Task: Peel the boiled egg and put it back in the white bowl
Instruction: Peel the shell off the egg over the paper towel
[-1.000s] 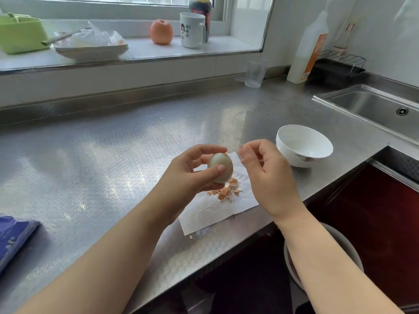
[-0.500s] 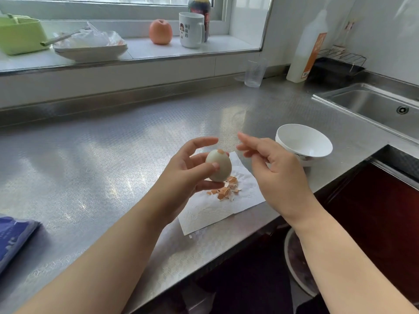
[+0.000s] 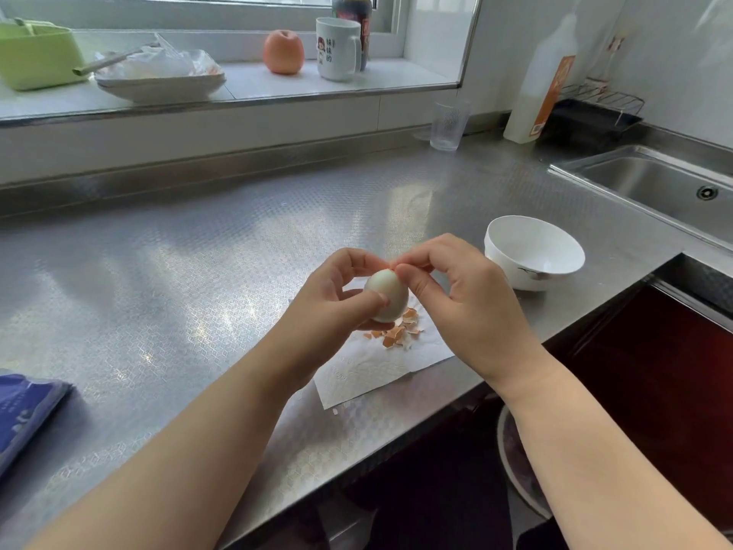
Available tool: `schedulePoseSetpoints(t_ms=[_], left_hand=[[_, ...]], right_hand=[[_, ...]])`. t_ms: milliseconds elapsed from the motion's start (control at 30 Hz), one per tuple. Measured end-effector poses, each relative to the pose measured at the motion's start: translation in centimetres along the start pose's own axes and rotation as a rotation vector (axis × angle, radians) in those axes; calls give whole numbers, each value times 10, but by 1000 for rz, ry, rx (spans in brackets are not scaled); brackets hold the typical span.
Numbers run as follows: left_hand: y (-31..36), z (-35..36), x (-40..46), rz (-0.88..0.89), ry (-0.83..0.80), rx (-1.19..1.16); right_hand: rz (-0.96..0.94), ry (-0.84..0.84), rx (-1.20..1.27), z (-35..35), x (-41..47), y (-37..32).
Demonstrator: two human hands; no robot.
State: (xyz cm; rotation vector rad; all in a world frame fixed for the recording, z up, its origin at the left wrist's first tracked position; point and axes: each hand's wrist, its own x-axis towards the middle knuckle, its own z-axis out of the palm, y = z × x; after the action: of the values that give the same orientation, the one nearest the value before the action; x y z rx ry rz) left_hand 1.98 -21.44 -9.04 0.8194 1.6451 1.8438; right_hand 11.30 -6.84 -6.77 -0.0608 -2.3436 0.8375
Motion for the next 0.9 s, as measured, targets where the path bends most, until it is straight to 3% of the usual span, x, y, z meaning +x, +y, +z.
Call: schedulePoseSetpoints(t_ms=[300,433,533,900], left_hand=[[2,-2,2,40,-19,-45],[2,-1,2,53,-11,-40],[2,1,1,72,4,-26],[1,4,-2,174,79,125]], right_hand=[[293,116,226,0,-1,12],[260,-11,111,-5,-7,14],[216,5,-3,-5,-10,11],[78,-40,7,-3,-6,-7]])
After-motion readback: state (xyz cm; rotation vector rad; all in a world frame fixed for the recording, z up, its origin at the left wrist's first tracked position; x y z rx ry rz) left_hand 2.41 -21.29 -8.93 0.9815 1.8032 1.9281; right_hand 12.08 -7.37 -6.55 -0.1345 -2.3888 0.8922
